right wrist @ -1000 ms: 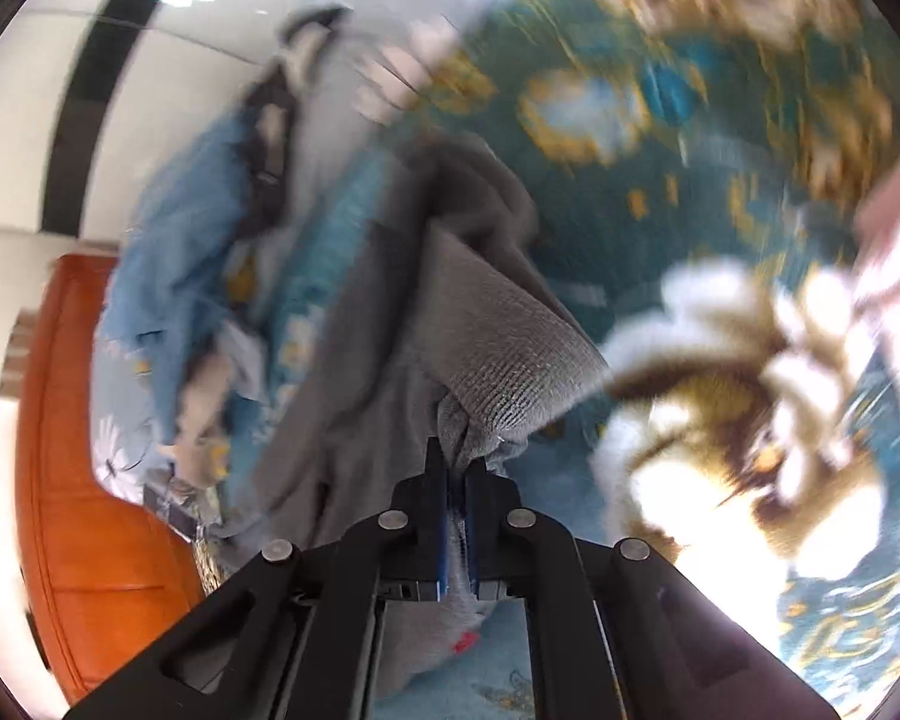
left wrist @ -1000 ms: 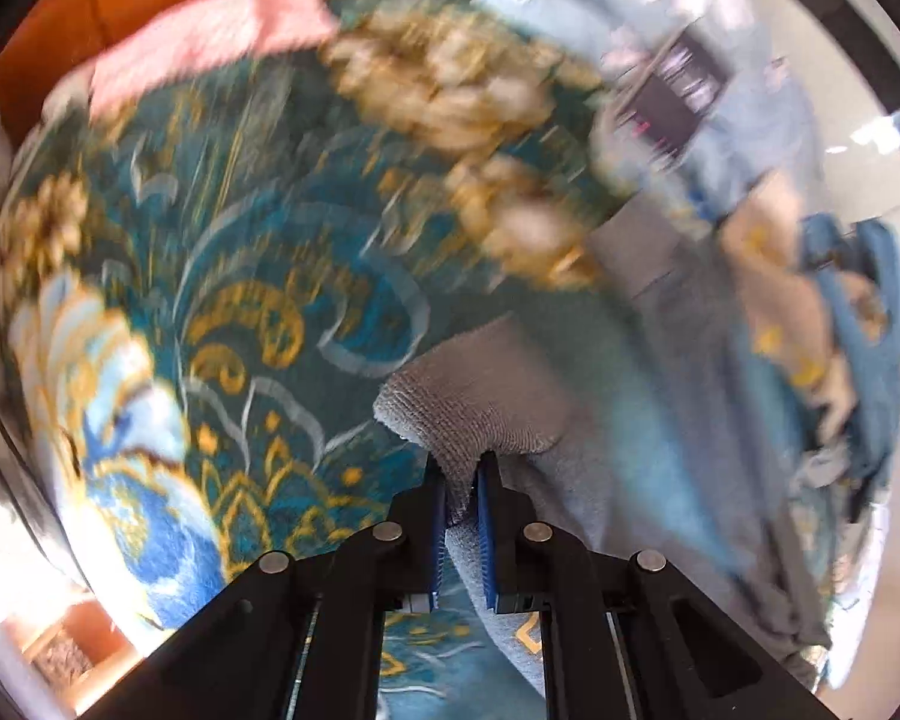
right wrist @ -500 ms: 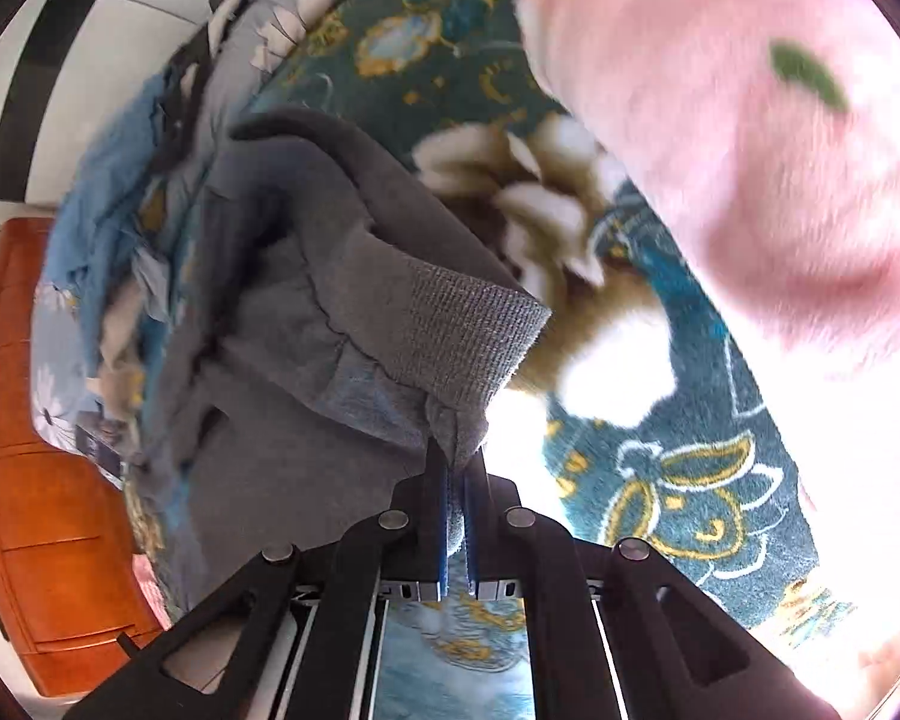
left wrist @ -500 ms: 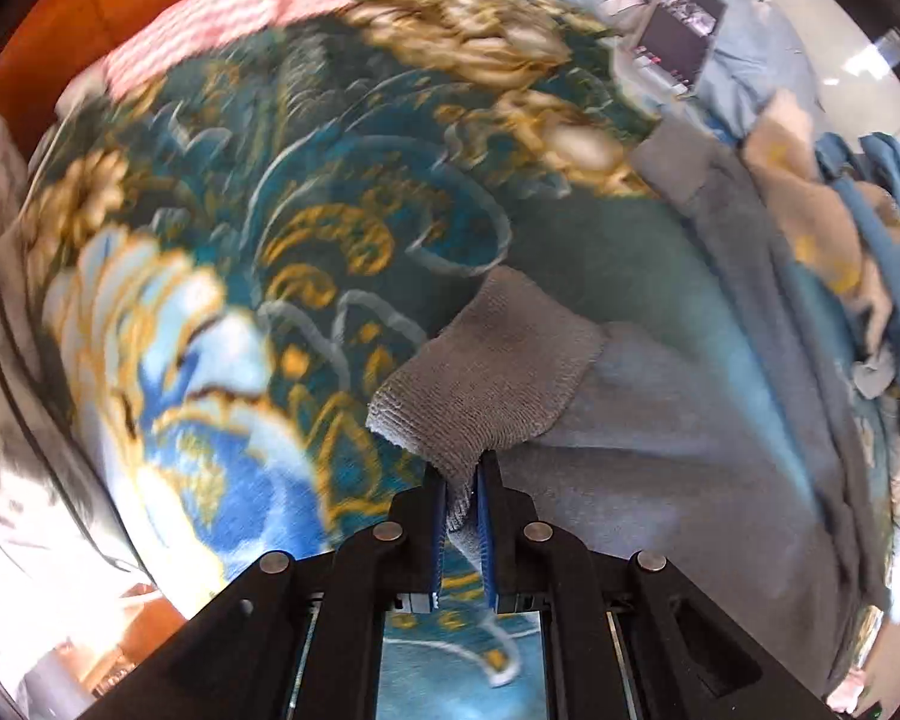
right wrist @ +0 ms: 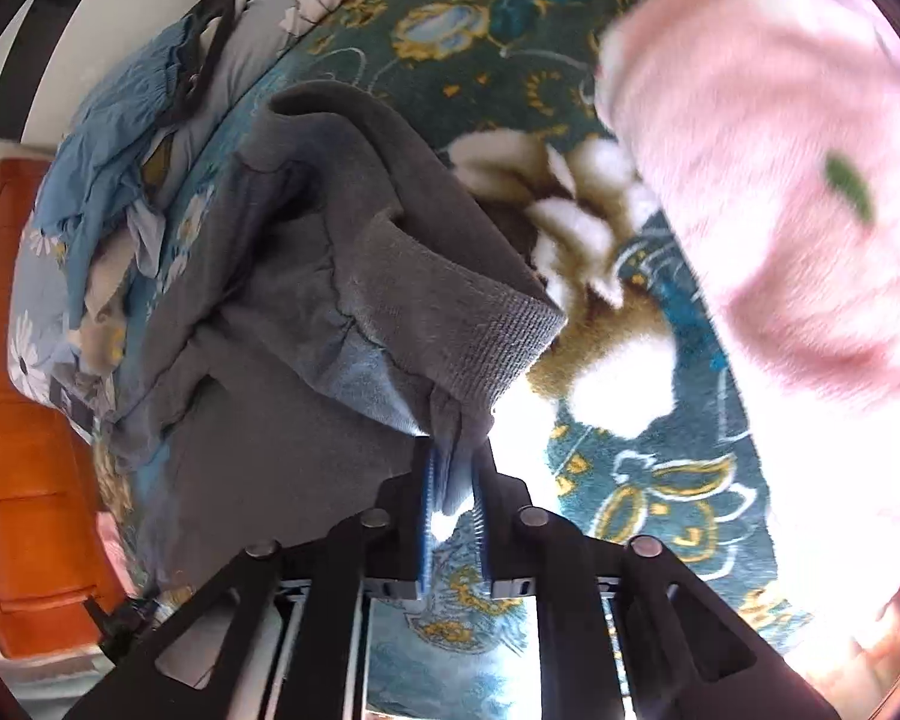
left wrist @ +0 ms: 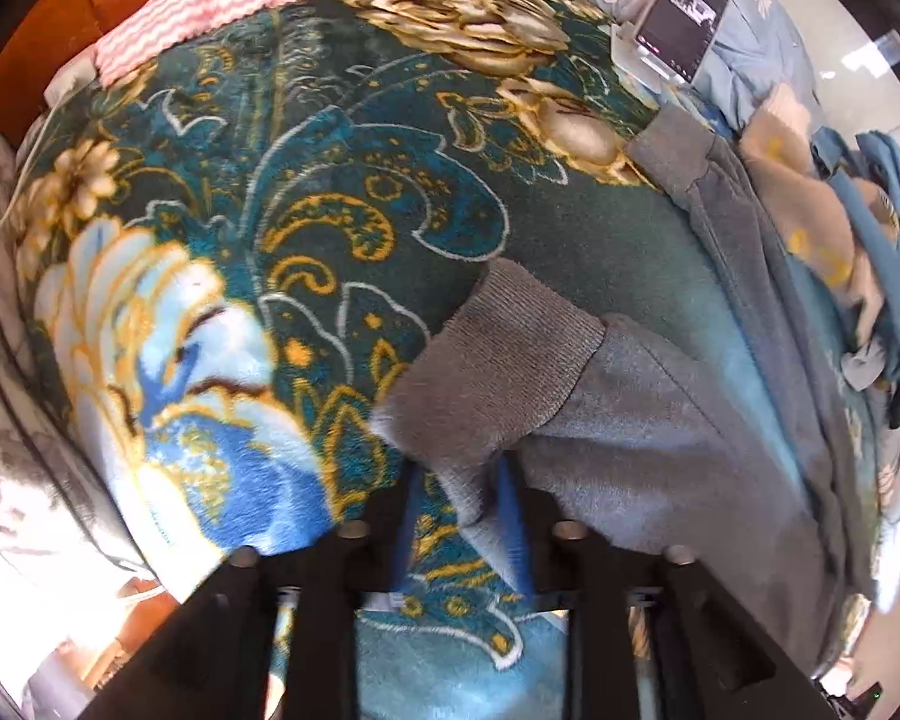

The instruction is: Fold clothes

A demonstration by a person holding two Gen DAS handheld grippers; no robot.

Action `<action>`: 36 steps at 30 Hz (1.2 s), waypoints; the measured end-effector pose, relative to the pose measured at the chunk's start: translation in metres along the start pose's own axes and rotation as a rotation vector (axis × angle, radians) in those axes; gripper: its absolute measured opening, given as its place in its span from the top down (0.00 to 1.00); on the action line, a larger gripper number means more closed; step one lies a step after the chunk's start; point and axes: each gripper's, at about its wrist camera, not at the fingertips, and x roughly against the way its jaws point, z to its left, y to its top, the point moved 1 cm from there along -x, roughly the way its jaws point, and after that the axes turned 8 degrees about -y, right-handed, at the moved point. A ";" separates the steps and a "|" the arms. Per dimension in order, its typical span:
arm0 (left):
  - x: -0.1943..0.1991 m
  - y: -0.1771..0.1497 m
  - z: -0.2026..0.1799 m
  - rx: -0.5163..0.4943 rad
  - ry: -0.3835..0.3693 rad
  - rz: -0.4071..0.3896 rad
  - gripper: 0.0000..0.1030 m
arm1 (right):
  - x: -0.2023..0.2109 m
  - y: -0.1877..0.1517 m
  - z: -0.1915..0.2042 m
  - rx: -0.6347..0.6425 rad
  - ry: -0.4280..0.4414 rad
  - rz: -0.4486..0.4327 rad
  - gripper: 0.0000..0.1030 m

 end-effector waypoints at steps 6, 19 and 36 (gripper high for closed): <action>0.032 0.005 0.006 0.028 0.034 -0.093 0.48 | 0.043 0.018 0.013 0.084 -0.021 -0.126 0.63; 0.015 0.040 -0.064 -0.028 -0.048 -0.111 0.46 | -0.067 0.106 0.117 -0.179 0.350 0.014 0.63; -0.024 0.052 -0.083 -0.049 -0.069 -0.061 0.46 | -0.077 0.223 0.149 -0.312 0.324 -0.063 0.94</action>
